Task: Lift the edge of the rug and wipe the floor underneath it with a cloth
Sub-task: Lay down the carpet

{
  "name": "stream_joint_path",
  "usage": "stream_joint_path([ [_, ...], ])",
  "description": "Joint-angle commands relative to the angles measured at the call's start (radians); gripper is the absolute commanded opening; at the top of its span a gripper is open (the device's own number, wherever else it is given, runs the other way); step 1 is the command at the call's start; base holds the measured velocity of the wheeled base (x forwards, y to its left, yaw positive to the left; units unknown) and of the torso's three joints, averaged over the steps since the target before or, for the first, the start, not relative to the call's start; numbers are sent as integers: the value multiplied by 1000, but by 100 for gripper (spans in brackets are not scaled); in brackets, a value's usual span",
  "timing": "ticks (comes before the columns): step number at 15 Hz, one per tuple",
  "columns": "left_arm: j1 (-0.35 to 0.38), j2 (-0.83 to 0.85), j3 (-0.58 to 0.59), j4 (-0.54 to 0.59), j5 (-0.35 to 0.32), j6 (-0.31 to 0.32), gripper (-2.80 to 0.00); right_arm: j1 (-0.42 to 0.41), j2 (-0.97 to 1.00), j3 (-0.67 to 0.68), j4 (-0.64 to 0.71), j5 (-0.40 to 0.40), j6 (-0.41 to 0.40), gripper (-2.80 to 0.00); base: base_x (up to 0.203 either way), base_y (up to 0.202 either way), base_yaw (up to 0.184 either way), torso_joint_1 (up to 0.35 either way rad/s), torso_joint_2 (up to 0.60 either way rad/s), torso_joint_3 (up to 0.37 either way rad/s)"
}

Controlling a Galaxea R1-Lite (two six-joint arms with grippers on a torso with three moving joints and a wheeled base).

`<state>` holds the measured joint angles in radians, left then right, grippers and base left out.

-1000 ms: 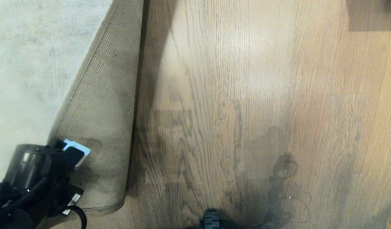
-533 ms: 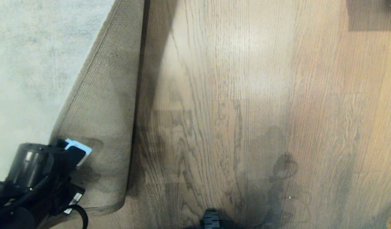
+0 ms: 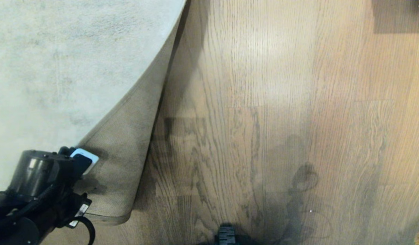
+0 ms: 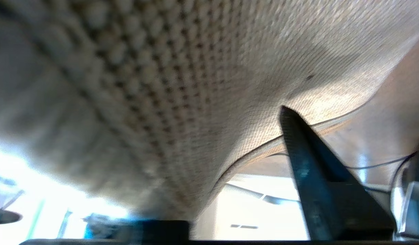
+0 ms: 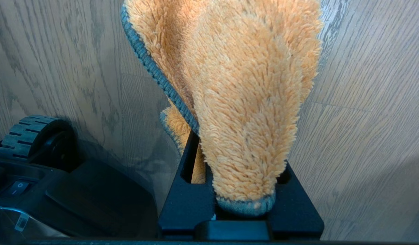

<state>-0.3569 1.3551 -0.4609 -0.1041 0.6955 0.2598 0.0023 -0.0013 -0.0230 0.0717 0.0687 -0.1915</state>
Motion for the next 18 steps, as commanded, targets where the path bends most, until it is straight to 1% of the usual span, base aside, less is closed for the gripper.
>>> stream_joint_path([
  [1, -26, -4, -10, -4, 5, -28, 0, 1, 1, 0, 0, 0, -2, -280, 0, 0, 0, 0, 0, 0],
  [5, -54, -5, -26, -5, 4, -80, 0, 1, 1, 0, 0, 0, -2, -280, 0, 0, 0, 0, 0, 0],
  [6, -69, -7, -35, -4, 4, -113, 0, 1, 1, 0, 0, 0, -2, -280, 0, 0, 0, 0, 0, 0],
  [12, -139, -10, -75, -5, 4, -263, 0, 1, 1, 0, 0, 0, -2, -280, 0, 0, 0, 0, 0, 0],
  [15, -165, -37, -79, -11, 4, -307, 0, 1, 1, 1, 0, 0, -2, -280, 0, 0, 0, 0, 0, 0],
  [18, -177, -51, -72, -109, 3, -321, 0, 1, 1, 0, 0, 0, -2, -280, 0, 0, 0, 0, 0, 0],
])
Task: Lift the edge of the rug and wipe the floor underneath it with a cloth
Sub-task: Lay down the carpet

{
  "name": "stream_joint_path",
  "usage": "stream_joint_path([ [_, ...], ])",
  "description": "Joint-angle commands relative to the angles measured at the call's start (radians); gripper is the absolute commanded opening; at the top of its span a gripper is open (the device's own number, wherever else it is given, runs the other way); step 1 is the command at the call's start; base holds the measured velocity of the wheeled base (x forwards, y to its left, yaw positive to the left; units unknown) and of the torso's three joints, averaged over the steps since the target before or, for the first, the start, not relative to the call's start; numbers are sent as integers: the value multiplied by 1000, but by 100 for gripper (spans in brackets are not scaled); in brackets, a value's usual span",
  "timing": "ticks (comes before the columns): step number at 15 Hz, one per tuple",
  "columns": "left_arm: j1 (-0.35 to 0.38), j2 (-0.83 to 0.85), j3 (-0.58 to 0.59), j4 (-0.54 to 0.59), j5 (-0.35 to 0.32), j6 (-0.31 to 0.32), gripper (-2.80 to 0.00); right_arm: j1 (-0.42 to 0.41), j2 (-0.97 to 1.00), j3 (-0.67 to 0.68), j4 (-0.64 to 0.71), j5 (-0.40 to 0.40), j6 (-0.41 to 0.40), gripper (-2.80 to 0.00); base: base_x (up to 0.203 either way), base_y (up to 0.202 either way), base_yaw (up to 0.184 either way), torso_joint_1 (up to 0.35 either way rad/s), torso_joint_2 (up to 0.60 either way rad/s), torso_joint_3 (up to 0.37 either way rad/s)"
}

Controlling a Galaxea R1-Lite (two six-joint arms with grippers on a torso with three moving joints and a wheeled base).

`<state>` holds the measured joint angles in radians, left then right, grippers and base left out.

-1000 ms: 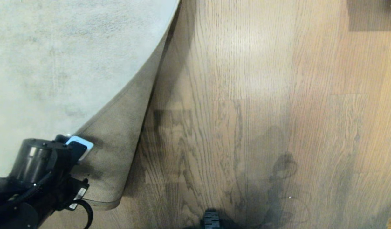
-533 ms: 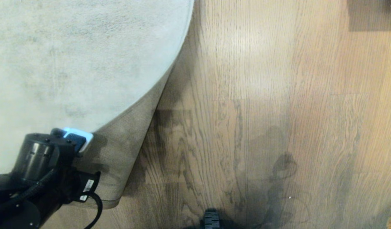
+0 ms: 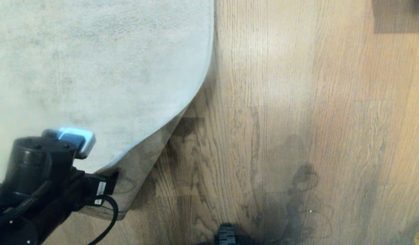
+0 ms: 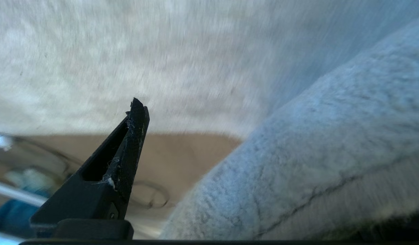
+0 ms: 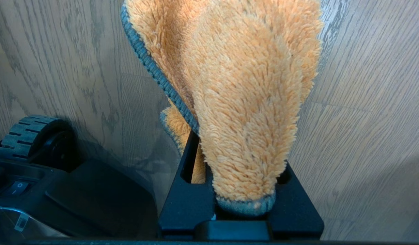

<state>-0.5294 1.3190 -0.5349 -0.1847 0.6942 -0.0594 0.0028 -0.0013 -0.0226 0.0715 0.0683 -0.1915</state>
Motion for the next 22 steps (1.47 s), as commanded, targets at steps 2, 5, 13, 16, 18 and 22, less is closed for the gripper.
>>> stream_joint_path([
  [2, -9, -15, 1, -98, 4, -2, 0, 0, 1, 0, 1, 1, -2, -280, 0, 0, 0, 0, 0, 0],
  [5, -9, -14, 4, -210, 4, -2, 0, 0, 1, 1, 1, 1, -2, -280, 0, 0, 0, 0, 0, 0],
  [13, -35, -14, 7, -380, 5, 3, 0, 0, 1, 1, 1, 1, -2, -280, 0, 0, 0, 0, 0, 0],
  [16, -39, -15, -4, -404, 5, 4, 0, 0, 1, 1, 1, 1, -2, -280, 0, 0, 0, 0, 0, 0],
  [18, -45, -17, -4, -440, 6, 8, 0, 0, 1, 0, 1, 1, -2, -280, 0, 0, 0, 0, 0, 0],
  [22, -52, -39, -13, -459, 5, 7, 0, 0, 1, 0, 1, 1, -2, -280, 0, 0, 0, 0, 0, 0],
])
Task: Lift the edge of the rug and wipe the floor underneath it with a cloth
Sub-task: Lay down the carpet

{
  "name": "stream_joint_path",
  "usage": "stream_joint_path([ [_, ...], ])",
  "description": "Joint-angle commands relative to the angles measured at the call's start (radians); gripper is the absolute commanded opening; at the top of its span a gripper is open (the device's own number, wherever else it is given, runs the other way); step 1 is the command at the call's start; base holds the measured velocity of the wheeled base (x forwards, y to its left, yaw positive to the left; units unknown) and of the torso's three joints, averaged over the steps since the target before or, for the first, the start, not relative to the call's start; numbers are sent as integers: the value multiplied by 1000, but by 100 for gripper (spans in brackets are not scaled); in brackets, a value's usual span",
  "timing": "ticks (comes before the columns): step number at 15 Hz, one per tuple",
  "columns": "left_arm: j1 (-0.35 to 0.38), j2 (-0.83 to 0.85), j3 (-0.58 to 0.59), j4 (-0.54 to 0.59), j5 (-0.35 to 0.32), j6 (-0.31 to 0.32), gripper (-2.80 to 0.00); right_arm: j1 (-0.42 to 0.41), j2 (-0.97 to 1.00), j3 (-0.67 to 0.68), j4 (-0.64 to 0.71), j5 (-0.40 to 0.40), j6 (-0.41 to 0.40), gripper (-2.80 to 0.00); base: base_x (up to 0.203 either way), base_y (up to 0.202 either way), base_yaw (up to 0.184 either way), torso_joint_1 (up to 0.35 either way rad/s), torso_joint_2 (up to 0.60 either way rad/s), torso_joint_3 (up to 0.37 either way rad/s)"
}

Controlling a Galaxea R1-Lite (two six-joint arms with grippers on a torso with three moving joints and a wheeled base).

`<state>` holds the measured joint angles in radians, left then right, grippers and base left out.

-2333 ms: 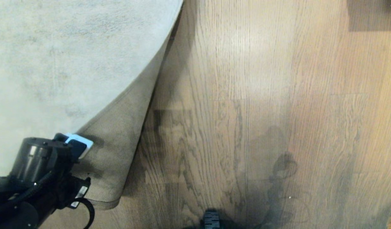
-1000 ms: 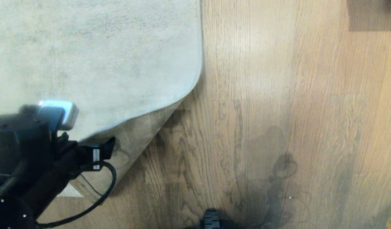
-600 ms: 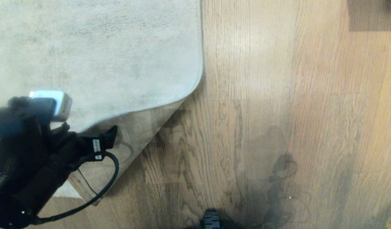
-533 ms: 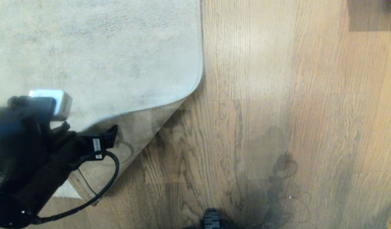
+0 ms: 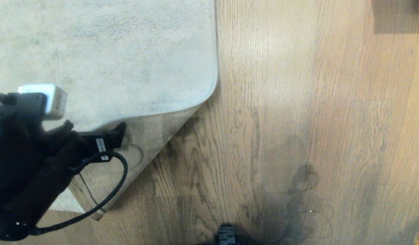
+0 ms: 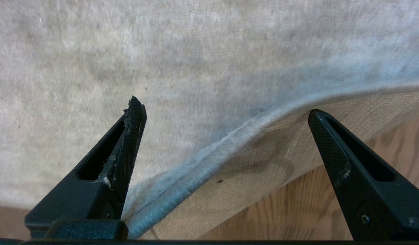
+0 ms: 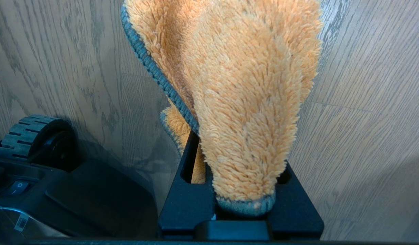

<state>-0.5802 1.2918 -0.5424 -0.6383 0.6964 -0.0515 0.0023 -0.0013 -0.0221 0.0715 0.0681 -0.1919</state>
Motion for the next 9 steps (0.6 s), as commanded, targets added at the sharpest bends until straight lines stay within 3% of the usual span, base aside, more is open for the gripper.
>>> stream_joint_path([
  [1, -1, -14, -10, -7, 3, -1, 0, 1, 1, -1, 1, 1, -1, -280, 0, 0, 0, 0, 0, 0],
  [9, -13, -37, -19, -28, 3, 5, 0, 1, 1, 1, 1, 1, -1, -280, 0, 0, 0, 0, 0, 0],
])
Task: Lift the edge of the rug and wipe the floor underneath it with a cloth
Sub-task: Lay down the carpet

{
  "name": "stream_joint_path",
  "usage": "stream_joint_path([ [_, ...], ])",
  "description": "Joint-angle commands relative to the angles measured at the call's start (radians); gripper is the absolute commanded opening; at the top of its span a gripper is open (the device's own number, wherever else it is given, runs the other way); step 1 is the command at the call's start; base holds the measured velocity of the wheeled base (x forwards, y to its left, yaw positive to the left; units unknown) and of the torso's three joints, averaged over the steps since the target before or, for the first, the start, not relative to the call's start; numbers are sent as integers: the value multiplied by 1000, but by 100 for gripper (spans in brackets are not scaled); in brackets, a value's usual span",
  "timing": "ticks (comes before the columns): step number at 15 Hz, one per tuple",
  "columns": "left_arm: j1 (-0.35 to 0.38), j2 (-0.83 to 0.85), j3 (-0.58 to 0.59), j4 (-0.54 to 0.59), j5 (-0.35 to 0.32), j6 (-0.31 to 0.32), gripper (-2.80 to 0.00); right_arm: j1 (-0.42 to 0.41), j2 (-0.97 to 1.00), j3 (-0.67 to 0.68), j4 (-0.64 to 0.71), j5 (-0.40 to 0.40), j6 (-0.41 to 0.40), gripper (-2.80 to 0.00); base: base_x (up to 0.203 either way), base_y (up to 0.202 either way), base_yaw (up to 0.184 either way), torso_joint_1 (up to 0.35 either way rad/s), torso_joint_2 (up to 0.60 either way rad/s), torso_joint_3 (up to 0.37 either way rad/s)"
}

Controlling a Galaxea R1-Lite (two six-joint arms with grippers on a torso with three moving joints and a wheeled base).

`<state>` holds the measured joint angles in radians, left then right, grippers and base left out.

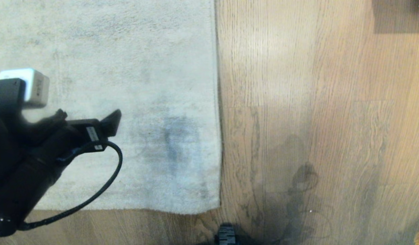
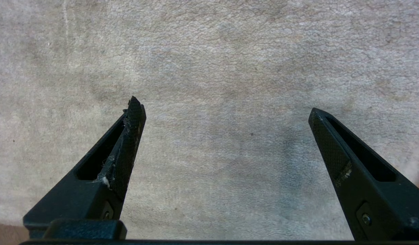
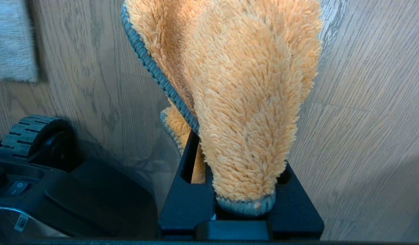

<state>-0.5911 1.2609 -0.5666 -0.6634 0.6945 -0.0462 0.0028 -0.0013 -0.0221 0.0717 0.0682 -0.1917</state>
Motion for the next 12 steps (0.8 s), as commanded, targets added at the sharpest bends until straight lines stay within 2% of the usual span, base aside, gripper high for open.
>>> stream_joint_path([
  [1, -3, -6, 18, -2, 4, 12, 0, 0, 1, -1, 0, 1, -2, -280, 0, 0, 0, 0, 0, 0],
  [5, -5, 1, 96, 7, 0, 39, 0, 0, 1, -1, 0, 1, -2, -280, 0, 0, 0, 0, 0, 0],
  [7, -4, 3, 151, 10, -1, 91, 0, 0, 1, 0, 0, 1, -2, -280, 0, 0, 0, 0, 0, 0],
  [12, -1, 12, 220, 45, -5, 103, 0, 0, 1, 0, 0, 1, -2, -280, 0, 0, 0, 0, 0, 0],
])
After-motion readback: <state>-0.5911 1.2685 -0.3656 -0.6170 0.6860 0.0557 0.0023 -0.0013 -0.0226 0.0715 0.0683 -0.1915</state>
